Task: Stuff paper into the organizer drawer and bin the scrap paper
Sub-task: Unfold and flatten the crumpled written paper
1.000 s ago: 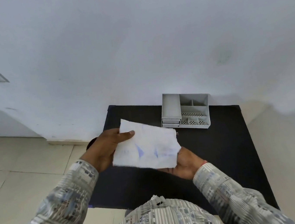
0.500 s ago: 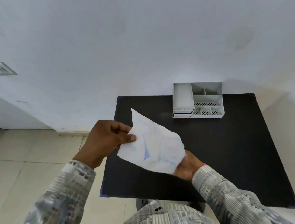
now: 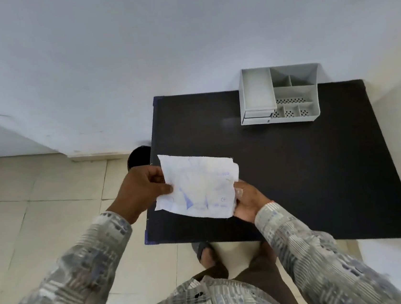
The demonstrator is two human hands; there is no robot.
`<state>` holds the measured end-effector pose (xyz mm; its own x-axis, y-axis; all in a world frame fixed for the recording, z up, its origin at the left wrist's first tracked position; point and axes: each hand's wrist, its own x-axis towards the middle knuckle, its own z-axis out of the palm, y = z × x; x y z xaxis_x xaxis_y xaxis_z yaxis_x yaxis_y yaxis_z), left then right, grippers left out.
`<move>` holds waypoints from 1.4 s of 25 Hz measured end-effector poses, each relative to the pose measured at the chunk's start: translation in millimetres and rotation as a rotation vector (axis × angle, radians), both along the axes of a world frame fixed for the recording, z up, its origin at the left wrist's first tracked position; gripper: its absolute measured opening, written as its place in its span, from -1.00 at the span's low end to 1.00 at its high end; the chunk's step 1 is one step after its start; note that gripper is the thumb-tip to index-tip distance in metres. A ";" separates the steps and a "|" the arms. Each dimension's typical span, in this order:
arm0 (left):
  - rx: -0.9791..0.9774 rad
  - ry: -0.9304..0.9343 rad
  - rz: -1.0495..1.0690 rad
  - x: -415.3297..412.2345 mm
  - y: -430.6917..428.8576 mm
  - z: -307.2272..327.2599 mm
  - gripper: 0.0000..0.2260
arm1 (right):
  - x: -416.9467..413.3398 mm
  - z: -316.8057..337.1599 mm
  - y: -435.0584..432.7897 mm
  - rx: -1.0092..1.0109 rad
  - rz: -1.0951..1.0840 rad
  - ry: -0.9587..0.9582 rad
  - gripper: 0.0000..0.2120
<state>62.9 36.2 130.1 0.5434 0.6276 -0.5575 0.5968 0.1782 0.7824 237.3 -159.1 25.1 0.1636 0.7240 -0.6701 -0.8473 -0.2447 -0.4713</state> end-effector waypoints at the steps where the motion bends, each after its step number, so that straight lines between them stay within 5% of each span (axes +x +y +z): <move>1: 0.016 0.036 -0.017 -2.4 1.9 -11.5 -0.77 | -1.6 -9.7 2.2 -0.022 0.000 -0.016 -0.66; 4: -0.006 0.161 -0.021 -13.9 6.6 -57.1 -0.85 | -7.5 -36.0 5.6 -0.172 0.021 -0.095 -0.70; 6: -0.072 0.260 -0.034 -23.7 1.9 -93.3 -0.96 | -13.8 -52.5 8.0 -0.387 0.119 -0.311 -0.80; 9: 0.032 0.444 -0.037 -33.9 -4.3 -137.0 -0.87 | -13.0 -70.8 2.3 -0.713 0.425 -0.725 -0.85; 13: -0.130 0.461 0.099 -38.6 -8.2 -167.1 -0.51 | -4.8 -75.8 -10.2 -0.790 0.690 -0.866 -0.78; 18: -0.205 0.291 0.295 -32.7 -28.8 -168.6 -0.90 | -3.9 -81.5 -10.3 -0.771 0.500 -0.756 -0.81; 20: -0.126 0.243 0.327 -29.7 -29.1 -164.0 -0.91 | -2.7 -73.7 -6.7 -0.758 0.324 -0.572 -0.93; 27: -0.003 0.217 0.282 -26.8 -19.2 -150.2 -0.94 | 4.2 -73.4 -10.0 -0.694 0.167 -0.270 -0.86; 35: 0.071 0.257 0.273 -28.3 -11.5 -154.0 -0.94 | 15.1 -83.1 -23.4 -0.667 0.145 -0.416 -0.70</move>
